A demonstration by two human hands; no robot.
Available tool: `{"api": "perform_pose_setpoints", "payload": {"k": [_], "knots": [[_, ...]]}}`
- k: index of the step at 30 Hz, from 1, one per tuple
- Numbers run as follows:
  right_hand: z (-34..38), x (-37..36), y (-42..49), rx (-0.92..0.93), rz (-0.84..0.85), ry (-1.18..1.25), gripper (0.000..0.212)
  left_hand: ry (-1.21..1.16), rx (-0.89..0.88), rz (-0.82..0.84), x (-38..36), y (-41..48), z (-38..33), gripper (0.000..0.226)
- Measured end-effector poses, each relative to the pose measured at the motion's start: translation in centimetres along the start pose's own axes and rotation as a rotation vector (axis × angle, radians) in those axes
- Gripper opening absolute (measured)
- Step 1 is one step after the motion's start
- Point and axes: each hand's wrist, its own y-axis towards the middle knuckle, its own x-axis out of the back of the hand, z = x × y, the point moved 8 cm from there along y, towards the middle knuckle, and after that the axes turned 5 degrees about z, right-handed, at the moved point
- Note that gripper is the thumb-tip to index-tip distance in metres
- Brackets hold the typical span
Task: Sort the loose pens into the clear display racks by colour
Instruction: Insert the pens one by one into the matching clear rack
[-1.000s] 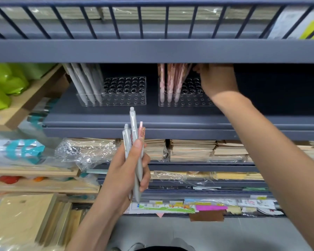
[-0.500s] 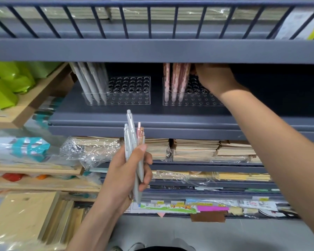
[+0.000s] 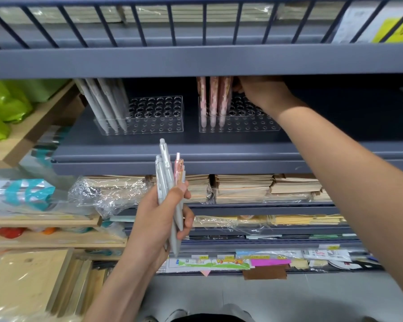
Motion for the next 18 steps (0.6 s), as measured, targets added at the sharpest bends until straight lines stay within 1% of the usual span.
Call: {"api": "perform_pose_setpoints", "payload": {"k": [3, 4, 7, 10, 15, 18], "knots": [[0.1, 0.0, -0.4, 0.044, -0.025, -0.014, 0.028, -0.031, -0.003, 0.011, -0.4, -0.2, -0.2, 0.024], [0.1, 0.1, -0.5, 0.064, -0.038, -0.017, 0.029, -0.040, -0.010, 0.014, -0.5, -0.2, -0.3, 0.024], [0.1, 0.2, -1.0, 0.109, -0.068, 0.028, 0.029, -0.025, -0.030, 0.017, -0.8, -0.3, -0.3, 0.010], [-0.2, 0.3, -1.0, 0.112, -0.070, 0.052, 0.029, 0.014, -0.042, 0.005, -1.0, -0.2, -0.2, 0.012], [-0.9, 0.2, -1.2, 0.130, -0.046, -0.029, 0.038, 0.013, -0.045, -0.010, -1.3, -0.1, 0.2, 0.014], [-1.6, 1.1, -1.6, 0.079, -0.110, -0.032, 0.032, -0.012, -0.036, -0.011, -1.6, -0.1, 0.4, 0.015]]}}
